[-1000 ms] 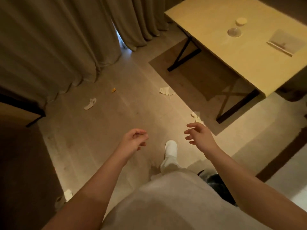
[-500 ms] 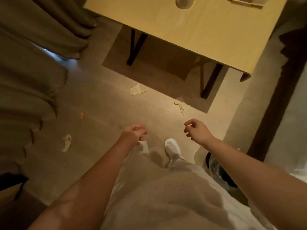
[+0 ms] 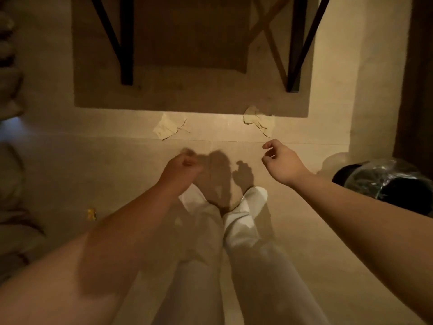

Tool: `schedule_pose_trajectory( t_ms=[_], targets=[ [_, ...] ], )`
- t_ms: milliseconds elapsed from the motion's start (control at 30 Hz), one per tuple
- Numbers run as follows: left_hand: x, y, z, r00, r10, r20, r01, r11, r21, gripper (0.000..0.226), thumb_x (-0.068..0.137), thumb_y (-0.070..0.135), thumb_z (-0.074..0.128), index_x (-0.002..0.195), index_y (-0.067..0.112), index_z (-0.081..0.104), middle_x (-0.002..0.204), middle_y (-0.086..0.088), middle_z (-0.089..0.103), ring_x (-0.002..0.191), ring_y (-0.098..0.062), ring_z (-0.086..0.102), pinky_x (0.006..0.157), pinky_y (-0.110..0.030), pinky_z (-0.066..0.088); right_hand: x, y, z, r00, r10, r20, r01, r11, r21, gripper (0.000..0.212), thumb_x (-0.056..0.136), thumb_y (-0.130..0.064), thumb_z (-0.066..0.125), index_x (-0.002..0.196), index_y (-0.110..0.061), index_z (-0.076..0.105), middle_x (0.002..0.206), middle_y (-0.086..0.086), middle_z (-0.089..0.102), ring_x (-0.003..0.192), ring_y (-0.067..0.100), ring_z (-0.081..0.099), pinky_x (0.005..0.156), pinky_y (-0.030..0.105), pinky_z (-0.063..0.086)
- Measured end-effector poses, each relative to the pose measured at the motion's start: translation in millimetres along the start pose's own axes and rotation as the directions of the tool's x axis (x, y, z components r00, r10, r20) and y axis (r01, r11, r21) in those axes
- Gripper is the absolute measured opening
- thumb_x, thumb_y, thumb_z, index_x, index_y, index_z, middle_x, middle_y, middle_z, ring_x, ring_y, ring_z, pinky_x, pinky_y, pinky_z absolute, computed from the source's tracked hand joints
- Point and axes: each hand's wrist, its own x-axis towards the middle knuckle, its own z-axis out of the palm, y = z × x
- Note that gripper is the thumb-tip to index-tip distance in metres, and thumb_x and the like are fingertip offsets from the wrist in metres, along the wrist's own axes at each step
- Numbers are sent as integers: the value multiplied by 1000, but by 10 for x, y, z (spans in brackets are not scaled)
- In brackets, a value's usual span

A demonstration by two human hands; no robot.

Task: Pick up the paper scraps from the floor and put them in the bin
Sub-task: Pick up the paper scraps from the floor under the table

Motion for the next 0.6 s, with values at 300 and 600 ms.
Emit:
schedule_pose_trajectory(
  t_ms=[300, 600],
  targets=[
    [2766, -790, 360, 974, 13, -226, 40, 972, 229, 67, 79, 45, 66, 140, 28, 45, 139, -10, 51, 123, -35, 52, 97, -43, 48, 2348, 614, 903, 998, -3, -63, -18, 944, -330, 56, 93, -34, 50, 147, -26, 36, 143, 14, 43, 130, 39, 40, 105, 50, 41],
    [4494, -1163, 608, 887, 87, -454, 42, 963, 267, 90, 76, 60, 69, 150, 47, 20, 168, 1, 0, 152, -35, 2, 115, -63, 19, 3956, 1065, 1595, 963, 6, -271, -135, 877, -461, 79, 86, -54, 60, 149, -41, 15, 165, 4, 7, 152, 37, 1, 106, 74, 24]
  ],
)
